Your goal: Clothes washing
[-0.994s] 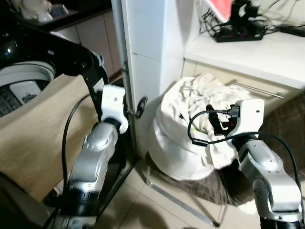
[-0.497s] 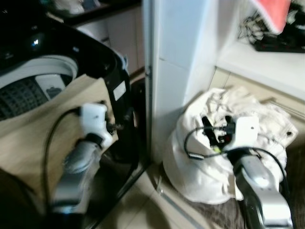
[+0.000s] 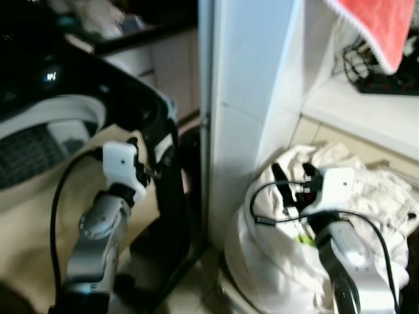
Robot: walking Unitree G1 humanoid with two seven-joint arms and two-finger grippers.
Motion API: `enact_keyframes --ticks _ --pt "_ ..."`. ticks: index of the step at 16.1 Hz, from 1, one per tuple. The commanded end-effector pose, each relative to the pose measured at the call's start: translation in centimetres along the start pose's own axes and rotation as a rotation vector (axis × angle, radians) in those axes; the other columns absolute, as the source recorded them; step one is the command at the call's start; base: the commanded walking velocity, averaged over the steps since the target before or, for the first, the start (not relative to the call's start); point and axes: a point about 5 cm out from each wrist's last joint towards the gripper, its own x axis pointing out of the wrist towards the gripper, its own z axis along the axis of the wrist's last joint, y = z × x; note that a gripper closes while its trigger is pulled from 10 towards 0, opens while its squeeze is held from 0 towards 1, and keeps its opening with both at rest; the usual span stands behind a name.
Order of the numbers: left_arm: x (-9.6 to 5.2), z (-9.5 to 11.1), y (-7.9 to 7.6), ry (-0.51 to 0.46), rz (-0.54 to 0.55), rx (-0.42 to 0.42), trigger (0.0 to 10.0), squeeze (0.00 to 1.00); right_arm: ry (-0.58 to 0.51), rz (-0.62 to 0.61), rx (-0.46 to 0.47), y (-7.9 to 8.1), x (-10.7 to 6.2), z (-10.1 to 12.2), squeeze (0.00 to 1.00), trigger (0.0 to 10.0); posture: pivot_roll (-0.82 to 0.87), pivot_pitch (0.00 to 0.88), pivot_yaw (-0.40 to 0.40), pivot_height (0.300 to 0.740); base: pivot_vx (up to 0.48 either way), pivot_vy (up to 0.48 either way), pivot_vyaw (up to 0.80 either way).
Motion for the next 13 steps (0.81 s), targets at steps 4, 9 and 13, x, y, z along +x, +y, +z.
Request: enact_keyframes --ticks 4,9,13 --pt "1.0 0.4 -1.5 -0.020 -0.071 -0.001 10.0 0.00 0.007 -0.052 0.010 -0.6 -0.7 0.0 0.00 10.0 -0.12 0.000 0.042 0.740 0.000 0.000 0.00" --pt "1.8 0.2 -2.6 -0.010 -0.124 0.013 10.0 0.00 0.015 -0.090 0.027 -0.9 -1.1 0.0 0.00 10.0 -0.13 0.000 0.052 0.740 0.000 0.000 -0.09" --pt "2.3 0.2 -2.8 -0.009 -0.127 0.005 10.0 0.00 0.013 -0.099 0.029 -1.0 -1.2 0.0 0.00 10.0 -0.14 0.000 0.057 0.740 0.000 0.361 -0.74"
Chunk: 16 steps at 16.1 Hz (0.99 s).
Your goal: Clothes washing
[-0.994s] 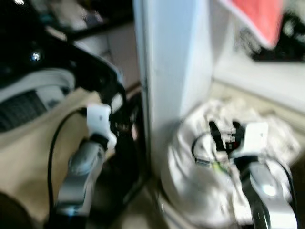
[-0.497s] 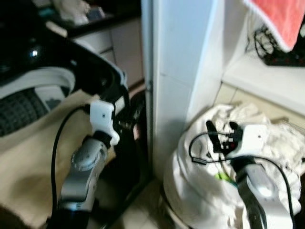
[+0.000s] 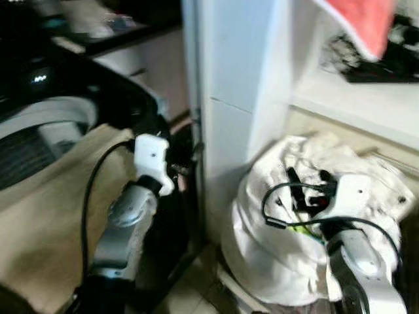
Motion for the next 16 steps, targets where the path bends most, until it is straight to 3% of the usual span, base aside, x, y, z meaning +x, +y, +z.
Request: enact_keyframes --ticks 1,5,6,8,16 --pt "-0.20 -0.05 0.81 0.003 0.017 0.019 10.0 0.00 -0.016 0.013 0.016 0.52 0.03 0.45 0.00 10.0 -0.14 0.000 0.059 0.740 0.000 0.401 -0.55" --pt "0.14 0.07 0.66 -0.005 0.016 0.008 10.0 0.00 -0.021 0.011 0.017 0.23 0.03 0.72 0.00 10.0 -0.14 0.000 0.059 0.740 0.000 0.405 -0.54" --pt "0.16 0.34 0.69 -0.019 0.029 0.046 10.0 0.00 -0.019 0.015 0.014 0.24 -0.01 0.72 0.00 10.0 -0.14 0.000 0.057 0.740 0.000 0.000 0.00" --pt "0.11 0.32 0.28 -0.008 0.020 0.081 10.0 0.00 -0.020 0.020 0.009 0.35 -0.04 0.73 0.00 10.0 -0.14 0.000 0.057 0.740 0.000 -0.382 0.00" --pt "0.26 -0.23 -0.09 0.010 0.027 0.054 10.0 0.00 -0.024 0.025 -0.015 -0.15 0.24 1.24 0.00 10.0 -0.14 0.000 0.053 0.740 0.000 -0.465 0.00"
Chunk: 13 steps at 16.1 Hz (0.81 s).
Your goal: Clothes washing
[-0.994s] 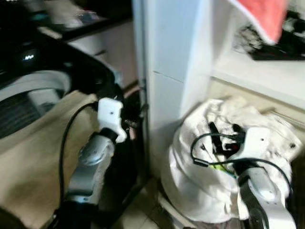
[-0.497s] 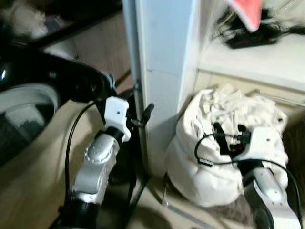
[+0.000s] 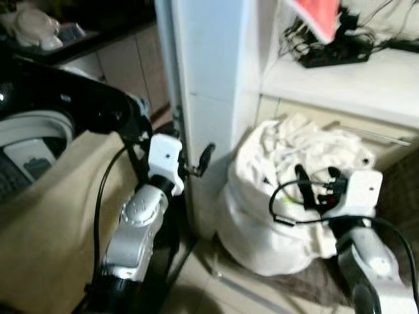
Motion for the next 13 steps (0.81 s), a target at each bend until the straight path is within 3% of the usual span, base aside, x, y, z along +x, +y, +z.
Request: enact_keyframes --ticks 1,8,13 --pt "-0.20 -0.44 0.63 0.031 0.025 -0.020 10.0 0.00 -0.006 0.014 0.006 0.37 0.35 0.29 0.00 10.0 -0.14 0.000 0.053 0.740 0.000 0.000 0.00" --pt "-0.16 -0.32 1.22 0.037 0.065 -0.036 10.0 0.00 -0.004 0.041 -0.026 0.62 0.75 0.51 0.00 10.0 -0.14 0.000 0.051 0.740 0.000 0.069 0.00" --pt "-0.25 0.05 1.54 0.019 0.081 -0.031 10.0 0.00 -0.005 0.070 -0.041 1.06 0.98 0.57 0.00 10.0 -0.13 0.000 0.049 0.740 0.256 0.000 0.73"
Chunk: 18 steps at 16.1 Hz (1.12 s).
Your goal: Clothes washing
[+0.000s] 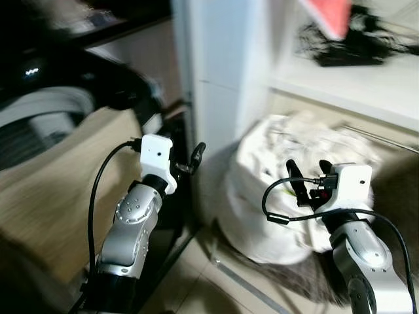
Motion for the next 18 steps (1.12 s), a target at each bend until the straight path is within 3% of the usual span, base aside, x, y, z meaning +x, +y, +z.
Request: enact_keyframes --ticks 1,11,18 --pt "-0.1 0.4 0.5 -0.013 0.020 0.002 10.0 0.00 0.005 0.020 0.003 0.3 0.3 0.0 0.00 10.0 -0.13 0.000 0.049 0.740 0.341 0.000 0.50" --pt "-0.2 0.0 0.0 0.011 -0.016 0.011 10.0 0.00 0.024 -0.023 0.042 -0.2 -0.2 -0.4 0.00 10.0 -0.13 0.000 0.055 0.740 0.322 0.000 0.00" --pt "0.0 -0.4 -0.3 0.033 0.002 -0.059 10.0 0.00 0.031 -0.109 0.026 -1.7 0.1 0.1 0.00 10.0 -0.15 0.000 0.054 0.740 0.000 0.000 0.00"
